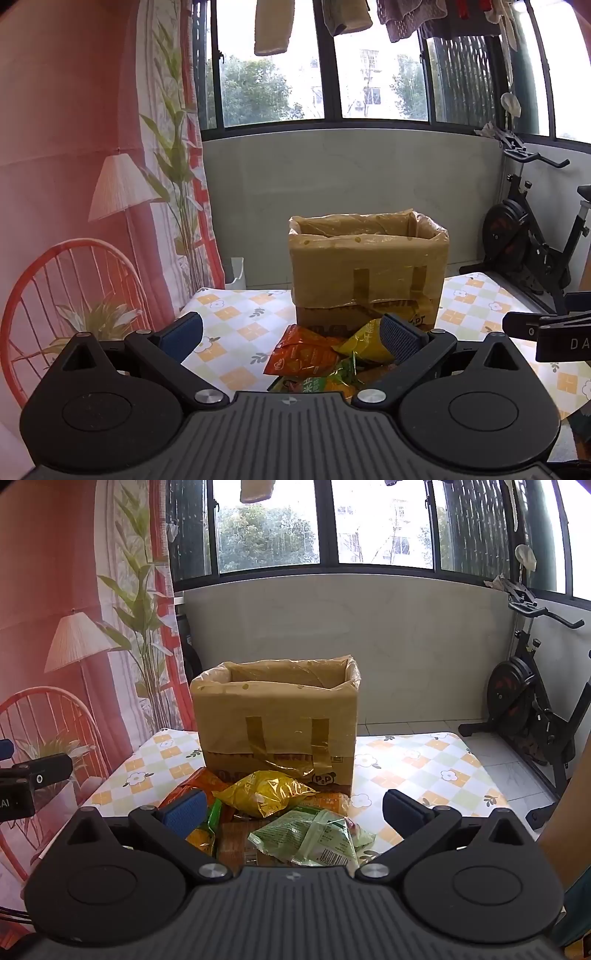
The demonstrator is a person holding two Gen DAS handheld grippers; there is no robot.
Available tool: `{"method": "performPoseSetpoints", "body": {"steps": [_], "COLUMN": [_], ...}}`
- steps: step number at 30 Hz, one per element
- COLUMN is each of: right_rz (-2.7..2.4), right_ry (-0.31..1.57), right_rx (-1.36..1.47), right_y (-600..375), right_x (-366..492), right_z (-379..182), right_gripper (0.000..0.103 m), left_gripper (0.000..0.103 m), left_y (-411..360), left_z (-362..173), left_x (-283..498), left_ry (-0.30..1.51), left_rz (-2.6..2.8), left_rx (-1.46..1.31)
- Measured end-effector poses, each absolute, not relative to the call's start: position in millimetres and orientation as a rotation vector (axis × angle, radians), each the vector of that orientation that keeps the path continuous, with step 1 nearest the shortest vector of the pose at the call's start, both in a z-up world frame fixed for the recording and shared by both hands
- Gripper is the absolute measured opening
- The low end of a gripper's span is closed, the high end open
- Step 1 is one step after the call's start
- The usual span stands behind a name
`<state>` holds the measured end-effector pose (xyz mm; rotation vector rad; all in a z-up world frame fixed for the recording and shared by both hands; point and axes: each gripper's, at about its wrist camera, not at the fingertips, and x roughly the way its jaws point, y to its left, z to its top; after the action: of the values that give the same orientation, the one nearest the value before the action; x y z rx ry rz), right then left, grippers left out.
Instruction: Organize snacks
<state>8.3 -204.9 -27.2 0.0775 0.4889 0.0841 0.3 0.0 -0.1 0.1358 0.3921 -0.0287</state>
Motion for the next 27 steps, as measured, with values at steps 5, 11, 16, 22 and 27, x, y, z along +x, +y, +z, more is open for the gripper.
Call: {"method": "performPoseSetpoints", "body": {"steps": [5,11,16,22,27], "right_rz": [0.086,0.085,0.087,0.086,0.087], "right_ry": [0.494,0.495,0.499,0.498,0.498], "right_rx": [0.084,0.086,0.086,0.085,0.085], "right_y": [-205.2,-205.6,-205.7,-204.8,-205.1], "right_x": [8.5,9.0,11.1,8.6,8.0], "right_z": [-27.0,-25.8,-25.3,-27.2,-27.4], "right_gripper": [0.103,0.103,0.103,0.103,0.103], "left_gripper": [0.103,0.103,0.103,0.103,0.103], "left_y": [0.0,-1.0,-0.5,0.0,-0.5], "left_z": [-0.2,-0.1,-1.9,-2.5,-2.8], "left_x": [3.0,1.9,1.5,2.2,1.8], "left_ry": [0.399,0.39,0.391,0.396,0.397], "left_rz": [-0.032,-0.032,-0.035,-0.035,-0.034], "left_rx": [0.138,0.138,0.136,0.132,0.132]}}
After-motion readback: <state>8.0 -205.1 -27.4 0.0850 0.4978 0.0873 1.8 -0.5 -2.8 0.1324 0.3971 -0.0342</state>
